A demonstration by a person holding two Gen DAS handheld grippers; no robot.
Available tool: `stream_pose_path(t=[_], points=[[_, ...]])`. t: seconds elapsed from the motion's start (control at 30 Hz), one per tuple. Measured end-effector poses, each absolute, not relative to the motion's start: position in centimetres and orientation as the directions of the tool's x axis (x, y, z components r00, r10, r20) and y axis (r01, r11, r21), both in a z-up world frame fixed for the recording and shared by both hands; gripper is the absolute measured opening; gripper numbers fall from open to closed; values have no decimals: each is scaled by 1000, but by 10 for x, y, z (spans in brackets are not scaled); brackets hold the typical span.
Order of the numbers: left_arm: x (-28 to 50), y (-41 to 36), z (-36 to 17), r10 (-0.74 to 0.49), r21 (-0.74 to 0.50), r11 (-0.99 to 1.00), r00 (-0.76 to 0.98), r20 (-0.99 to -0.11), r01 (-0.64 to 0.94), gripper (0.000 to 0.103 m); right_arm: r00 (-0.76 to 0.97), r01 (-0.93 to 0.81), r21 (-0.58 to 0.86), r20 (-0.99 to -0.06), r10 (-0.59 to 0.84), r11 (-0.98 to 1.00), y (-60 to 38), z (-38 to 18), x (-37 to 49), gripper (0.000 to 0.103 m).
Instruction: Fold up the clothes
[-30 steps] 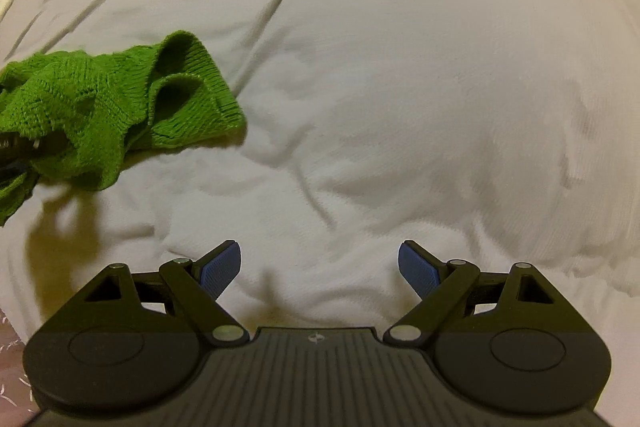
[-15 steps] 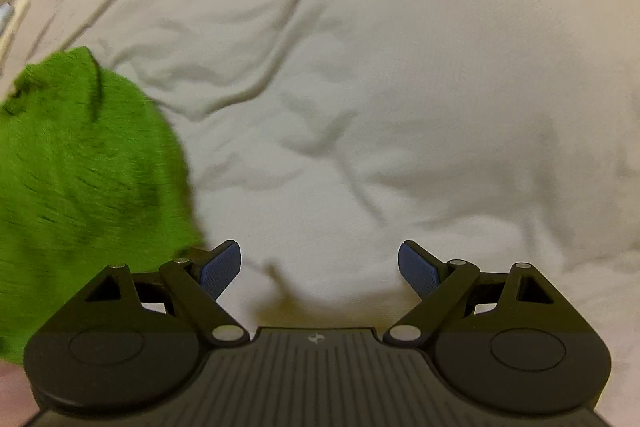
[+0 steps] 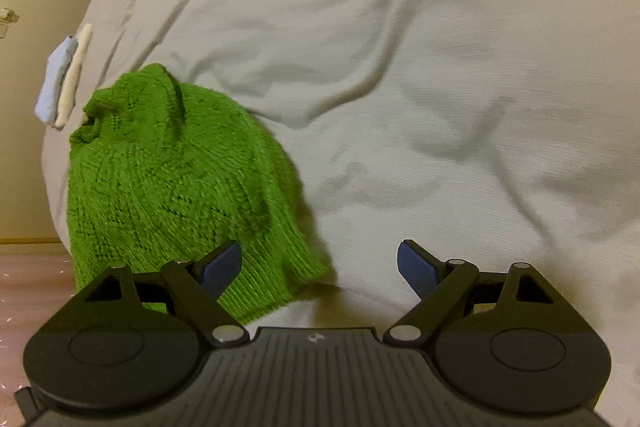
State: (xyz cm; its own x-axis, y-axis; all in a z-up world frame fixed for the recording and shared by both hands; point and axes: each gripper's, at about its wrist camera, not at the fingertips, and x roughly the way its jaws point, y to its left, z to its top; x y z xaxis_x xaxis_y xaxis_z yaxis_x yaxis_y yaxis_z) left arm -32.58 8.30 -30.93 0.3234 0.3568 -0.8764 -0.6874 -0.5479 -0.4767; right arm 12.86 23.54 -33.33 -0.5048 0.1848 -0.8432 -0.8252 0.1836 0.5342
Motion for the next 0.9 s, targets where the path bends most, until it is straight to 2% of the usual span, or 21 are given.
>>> stream_pose_path(t=[0.1,0.17,0.2,0.23,0.27,0.3,0.33,0.37,0.47,0.57,0.67,0.77,0.9], points=[[-329,80,-319,428,-550,-587,349,-834,-594,66,-536,-810,564,-823,187,161,244,-341,121,87],[-329,80,-327,471,-593,-598,363,-804,-539,61,-553,-802,578,-814,177,152,248,-349,115,84],[-330,81,-329,478,-599,-602,363,-800,-528,56,-561,-798,584,-810,169,148,250,-354,112,78],[-331,83,-331,480,-601,-607,362,-799,-521,43,-567,-796,587,-809,156,146,252,-360,109,73],[-331,84,-333,479,-601,-608,363,-799,-519,35,-570,-798,585,-811,135,143,253,-367,105,61],[-330,86,-335,477,-601,-607,366,-799,-520,23,-571,-801,582,-813,112,140,254,-373,101,37],[-330,88,-333,473,-601,-596,372,-798,-533,10,-574,-802,581,-814,92,136,254,-376,97,22],[-330,89,-331,469,-602,-580,379,-798,-549,7,-583,-796,589,-808,87,140,253,-374,96,8],[-333,93,-304,470,-599,-528,380,-797,-602,6,-612,-773,615,-787,75,153,249,-366,92,8],[-342,100,-251,519,-620,-429,382,-765,-657,6,-696,-679,707,-706,132,197,240,-331,101,8],[-358,115,-180,612,-633,-307,362,-704,-711,6,-782,-532,818,-574,243,219,231,-287,108,7],[-377,139,-100,722,-627,-160,343,-601,-762,6,-828,-367,907,-420,372,209,226,-242,109,8],[-394,171,-1,815,-556,34,345,-465,-831,6,-823,-163,983,-185,538,89,228,-173,107,8]])
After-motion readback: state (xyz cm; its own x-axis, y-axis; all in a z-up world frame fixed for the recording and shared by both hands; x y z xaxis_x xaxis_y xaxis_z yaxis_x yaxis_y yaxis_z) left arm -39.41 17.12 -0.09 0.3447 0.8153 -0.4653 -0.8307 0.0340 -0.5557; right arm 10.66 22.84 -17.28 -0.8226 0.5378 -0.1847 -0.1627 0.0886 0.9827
